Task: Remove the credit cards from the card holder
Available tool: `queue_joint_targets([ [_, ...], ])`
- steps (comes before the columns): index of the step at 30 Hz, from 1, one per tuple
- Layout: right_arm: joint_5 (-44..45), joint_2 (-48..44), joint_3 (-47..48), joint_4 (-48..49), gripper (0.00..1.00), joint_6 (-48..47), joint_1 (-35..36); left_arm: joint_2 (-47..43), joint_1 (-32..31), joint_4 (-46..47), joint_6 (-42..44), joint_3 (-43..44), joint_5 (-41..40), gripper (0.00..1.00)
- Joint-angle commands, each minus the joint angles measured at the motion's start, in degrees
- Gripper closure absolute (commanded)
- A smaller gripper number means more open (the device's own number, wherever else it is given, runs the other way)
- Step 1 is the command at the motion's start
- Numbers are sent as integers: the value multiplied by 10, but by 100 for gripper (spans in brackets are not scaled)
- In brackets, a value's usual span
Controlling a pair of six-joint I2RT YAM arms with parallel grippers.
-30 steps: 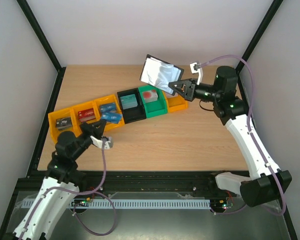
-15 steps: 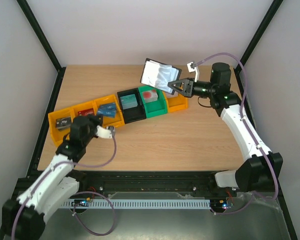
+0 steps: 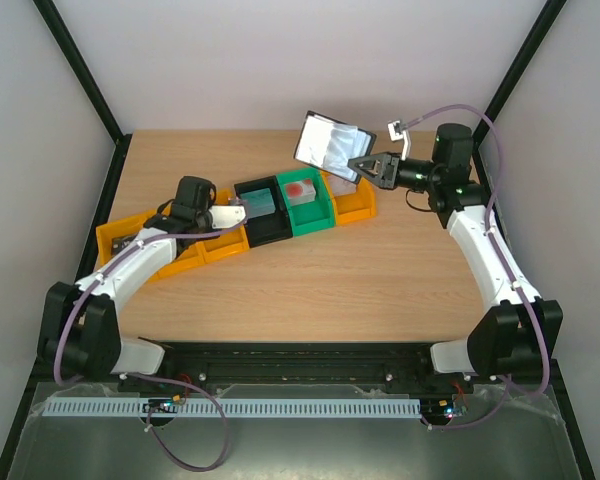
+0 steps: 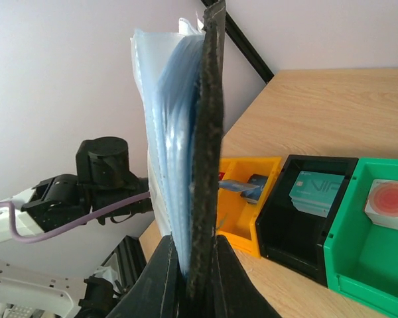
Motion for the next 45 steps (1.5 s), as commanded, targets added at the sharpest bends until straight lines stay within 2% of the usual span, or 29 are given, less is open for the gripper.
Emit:
queue_joint_targets([
  [1, -21, -20, -9, 47, 99, 6, -4, 15, 21, 0, -41, 0, -7, 98],
  [6, -32, -38, -11, 39, 98, -9, -4, 21, 50, 36, -2, -34, 5, 98],
  [11, -31, -52, -5, 25, 98, -30, -5, 46, 62, 136, 33, -83, 8, 98],
  [15, -36, -63, 0, 20, 98, -36, -4, 67, 53, 217, 40, -90, 16, 98],
  [23, -39, -76, 3, 14, 98, -44, -4, 114, 65, 210, 75, -84, 24, 98],
  [30, -42, -76, 7, 2, 98, -58, -4, 144, 66, 234, 71, -68, 19, 97],
  [31, -40, -76, 9, -3, 98, -64, -5, 147, 66, 236, 72, -71, 19, 88],
  [34, -39, -72, 11, -10, 98, -67, -5, 143, 66, 228, 71, -75, 32, 49],
  [35, -38, -71, 11, -10, 98, -66, -5, 139, 66, 210, 69, -70, 40, 42],
  [42, -45, -72, 25, -4, 98, -48, -5, 110, 70, 124, 45, -34, 83, 18],
  [45, -39, -72, 22, 13, 98, -34, -5, 82, 73, 103, 10, -19, 112, 1],
])
